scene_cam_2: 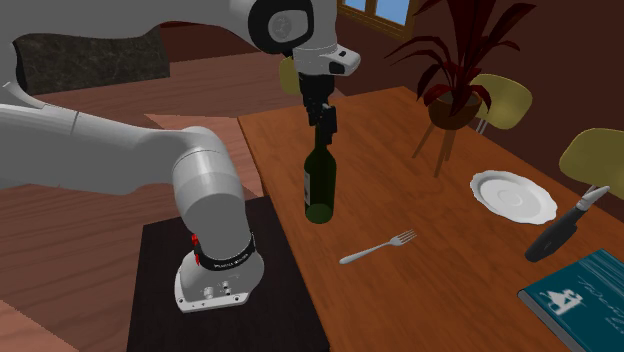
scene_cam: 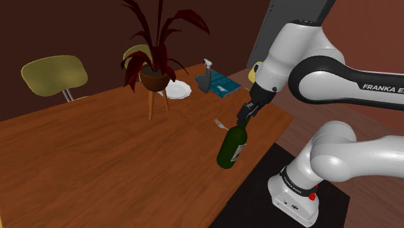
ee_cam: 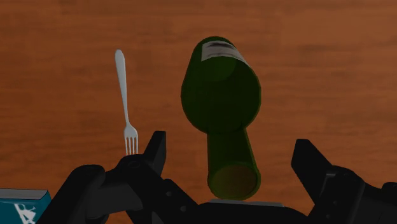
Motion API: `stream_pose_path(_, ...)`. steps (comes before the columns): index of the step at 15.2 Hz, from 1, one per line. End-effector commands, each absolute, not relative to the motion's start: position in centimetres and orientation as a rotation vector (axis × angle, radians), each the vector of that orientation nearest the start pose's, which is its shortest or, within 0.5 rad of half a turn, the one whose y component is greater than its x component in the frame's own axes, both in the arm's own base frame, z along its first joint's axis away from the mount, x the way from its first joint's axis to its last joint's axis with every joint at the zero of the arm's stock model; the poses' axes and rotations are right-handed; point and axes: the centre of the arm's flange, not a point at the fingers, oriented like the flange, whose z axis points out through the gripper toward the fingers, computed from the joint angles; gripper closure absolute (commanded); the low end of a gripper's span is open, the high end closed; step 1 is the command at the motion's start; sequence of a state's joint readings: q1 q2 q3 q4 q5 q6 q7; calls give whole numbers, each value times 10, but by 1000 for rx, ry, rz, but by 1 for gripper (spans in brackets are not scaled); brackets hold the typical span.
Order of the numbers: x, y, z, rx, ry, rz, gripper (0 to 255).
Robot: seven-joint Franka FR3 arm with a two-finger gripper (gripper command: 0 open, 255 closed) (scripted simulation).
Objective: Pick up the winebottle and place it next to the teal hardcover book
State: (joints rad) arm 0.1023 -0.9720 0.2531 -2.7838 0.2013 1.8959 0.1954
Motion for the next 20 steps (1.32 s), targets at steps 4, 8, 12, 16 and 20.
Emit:
stream_pose_path(4,259,108,460,-3138,-2,-119,255)
stream_pose_path(8,258,108,460,-3138,-2,-119,255)
stream_pose_path(12,259,108,470,-3138,-2,-119,255)
stream_pose_path(16,259,108,491,-3138,-2,-119,255)
stream_pose_path(20,259,108,513,-3138,-2,-119,255)
